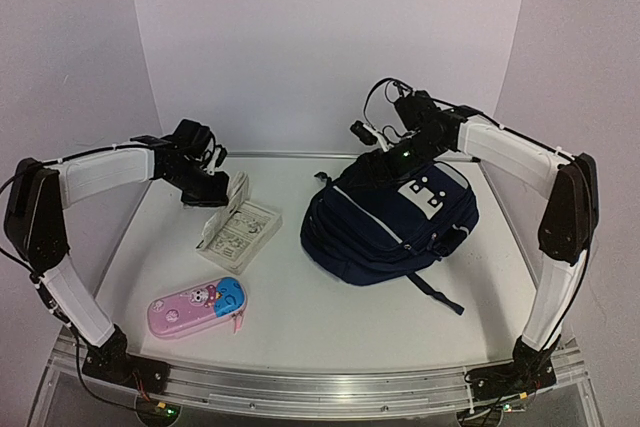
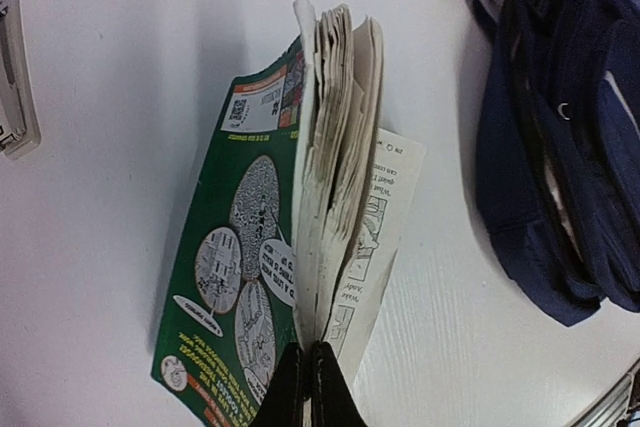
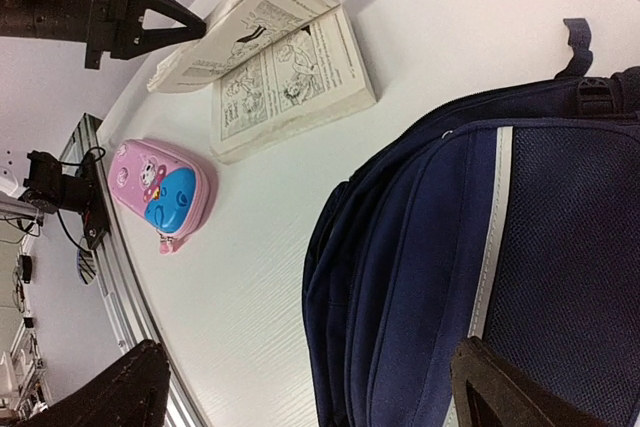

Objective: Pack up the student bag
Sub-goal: Pick up the book from the center of the board, then place the book in the student bag.

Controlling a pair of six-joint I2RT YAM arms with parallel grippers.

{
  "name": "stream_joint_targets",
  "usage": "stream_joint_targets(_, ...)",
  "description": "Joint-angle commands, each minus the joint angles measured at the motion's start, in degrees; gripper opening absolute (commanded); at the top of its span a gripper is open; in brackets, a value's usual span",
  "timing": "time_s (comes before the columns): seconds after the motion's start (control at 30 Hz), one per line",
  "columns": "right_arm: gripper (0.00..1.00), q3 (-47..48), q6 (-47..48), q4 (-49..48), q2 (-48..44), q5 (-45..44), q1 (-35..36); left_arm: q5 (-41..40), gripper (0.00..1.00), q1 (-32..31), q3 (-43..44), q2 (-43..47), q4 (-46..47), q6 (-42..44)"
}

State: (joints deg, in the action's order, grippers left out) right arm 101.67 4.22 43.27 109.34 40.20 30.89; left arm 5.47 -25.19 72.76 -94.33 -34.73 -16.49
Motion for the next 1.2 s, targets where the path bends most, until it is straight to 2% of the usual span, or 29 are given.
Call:
stream_joint_targets(0.0,0.98,2.97,-1.10,-0.73,0.52,1.09,-0.04,3.56,0.00,-0.56,5.87,5.68,0.41,0.04)
stream_joint_targets(0.4,0.98,3.79,-2.49,-0.81,-0.75,2.00,-1.92,10.46,0.00,-1.76,12.54,9.55,-0.63,-0.32)
stream_joint_targets(0.63,0.98,4.03,-3.75,-1.44,-0.64,3.10,-3.08,18.42,0.00,-3.45,15.12,11.58,0.36,0.62)
stream_joint_targets(0.87,0.98,2.76,-9.75,-4.50,0.88,8.41,-4.99,26.98,0.00,-4.09,15.56,13.23,3.74,-0.46)
stream_joint_targets(0.97,0.98,1.53,-15.23,-8.26,0.75,11.16,-6.78,31.11,0.00,-5.26,14.98,13.19,5.59,0.21)
stream_joint_targets(1.17,0.98,-7.17,-38.12,-26.15,1.76,16.50,-10.71,32.47,0.00,-7.16,14.32,10.68,8.31,1.34)
